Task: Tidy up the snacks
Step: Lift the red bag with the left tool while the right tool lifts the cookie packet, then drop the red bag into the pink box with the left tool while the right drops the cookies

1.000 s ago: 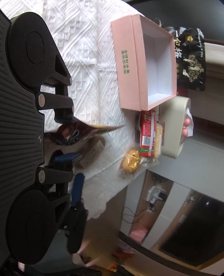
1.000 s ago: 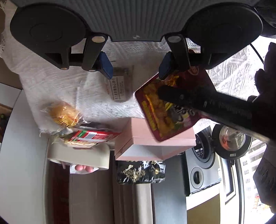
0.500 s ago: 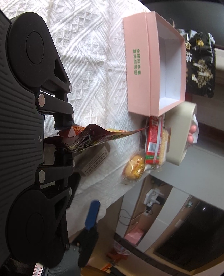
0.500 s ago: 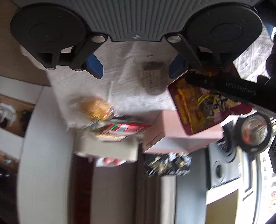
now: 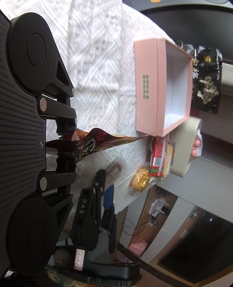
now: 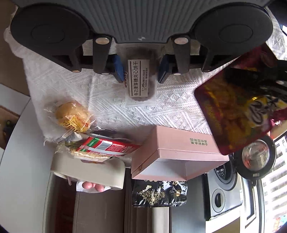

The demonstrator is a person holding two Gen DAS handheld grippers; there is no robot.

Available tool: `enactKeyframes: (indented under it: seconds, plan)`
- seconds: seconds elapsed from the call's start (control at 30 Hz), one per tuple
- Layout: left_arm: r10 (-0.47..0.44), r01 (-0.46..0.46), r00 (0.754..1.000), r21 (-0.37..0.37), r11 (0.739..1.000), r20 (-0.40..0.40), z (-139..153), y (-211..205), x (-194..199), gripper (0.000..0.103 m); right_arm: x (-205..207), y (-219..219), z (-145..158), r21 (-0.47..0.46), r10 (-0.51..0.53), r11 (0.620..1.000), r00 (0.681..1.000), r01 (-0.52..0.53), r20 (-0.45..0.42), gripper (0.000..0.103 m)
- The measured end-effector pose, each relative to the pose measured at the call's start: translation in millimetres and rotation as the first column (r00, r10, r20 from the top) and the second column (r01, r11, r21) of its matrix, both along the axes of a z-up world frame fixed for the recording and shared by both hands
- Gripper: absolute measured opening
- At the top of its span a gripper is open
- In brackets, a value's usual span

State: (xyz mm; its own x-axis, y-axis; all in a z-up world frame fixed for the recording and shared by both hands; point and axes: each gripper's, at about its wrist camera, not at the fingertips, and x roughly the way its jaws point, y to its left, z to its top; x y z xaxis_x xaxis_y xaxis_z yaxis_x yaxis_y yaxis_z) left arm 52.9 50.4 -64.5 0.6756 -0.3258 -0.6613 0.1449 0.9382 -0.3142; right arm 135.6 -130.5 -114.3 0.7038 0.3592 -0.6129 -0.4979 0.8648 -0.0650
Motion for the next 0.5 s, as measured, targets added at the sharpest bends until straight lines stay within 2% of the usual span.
enactKeyframes:
  seconds: [0.17, 0.3, 0.4, 0.5]
  plan:
    - [0.012, -0.011, 0.999, -0.031, 0.999, 0.039, 24, 17, -20, 0.024, -27, -6, 25, 0.02, 0.048, 0.999, 0.998, -0.049, 0.037, 0.039]
    - [0.042, -0.038, 0.987, -0.026, 0.999, 0.154, 62, 33, -19, 0.024, -48, -9, 67, 0.076, 0.106, 0.991, 0.988, -0.114, 0.11, 0.039]
    - [0.063, -0.058, 0.971, -0.029, 0.998, 0.229, 88, 46, 4, 0.024, -51, -4, 105, 0.11, 0.131, 0.982, 0.971, -0.155, 0.198, 0.039]
    - [0.107, -0.094, 0.97, -0.066, 0.993, 0.22, 95, 60, 48, 0.024, -39, 11, 132, 0.105, 0.123, 0.982, 0.949, -0.159, 0.289, 0.039]
